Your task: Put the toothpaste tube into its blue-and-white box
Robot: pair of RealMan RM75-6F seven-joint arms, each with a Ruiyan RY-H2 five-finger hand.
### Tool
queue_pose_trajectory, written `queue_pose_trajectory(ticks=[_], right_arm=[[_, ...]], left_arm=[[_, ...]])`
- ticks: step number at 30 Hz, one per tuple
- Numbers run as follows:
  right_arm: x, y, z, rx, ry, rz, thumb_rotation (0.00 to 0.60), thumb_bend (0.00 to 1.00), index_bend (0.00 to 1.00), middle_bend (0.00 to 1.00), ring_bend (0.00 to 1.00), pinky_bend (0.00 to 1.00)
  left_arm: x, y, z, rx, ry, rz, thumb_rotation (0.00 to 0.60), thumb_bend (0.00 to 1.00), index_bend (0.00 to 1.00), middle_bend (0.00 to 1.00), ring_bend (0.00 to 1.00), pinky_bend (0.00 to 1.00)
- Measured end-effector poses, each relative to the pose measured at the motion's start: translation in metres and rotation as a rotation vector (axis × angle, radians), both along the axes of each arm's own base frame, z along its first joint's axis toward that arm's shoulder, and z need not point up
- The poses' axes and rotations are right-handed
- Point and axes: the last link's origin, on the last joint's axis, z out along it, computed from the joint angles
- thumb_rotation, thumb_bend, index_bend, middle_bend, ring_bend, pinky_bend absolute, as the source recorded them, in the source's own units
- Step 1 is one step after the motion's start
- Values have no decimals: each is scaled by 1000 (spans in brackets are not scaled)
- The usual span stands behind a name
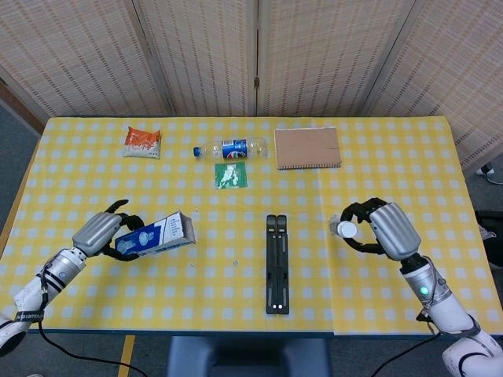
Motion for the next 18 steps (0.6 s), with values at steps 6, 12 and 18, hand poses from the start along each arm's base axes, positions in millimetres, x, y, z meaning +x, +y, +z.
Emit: queue_pose_trajectory(ticks=[6, 12, 18], right_arm=[[39, -7, 6, 125, -400, -18, 600, 337, 731, 588, 550, 437], [87, -20, 9, 272, -738, 25, 600, 337, 732, 588, 551, 438], [123, -27, 2, 388, -914, 67, 600, 338, 732, 588, 546, 438]], left_arm=[[12, -3, -6, -49, -73, -3, 600, 202, 453, 590, 430, 0], [31, -7, -16, -81, -94, -44, 600, 202, 451, 590, 430, 0], [43, -7, -26, -113, -116, -64, 600, 202, 451, 591, 429, 0]])
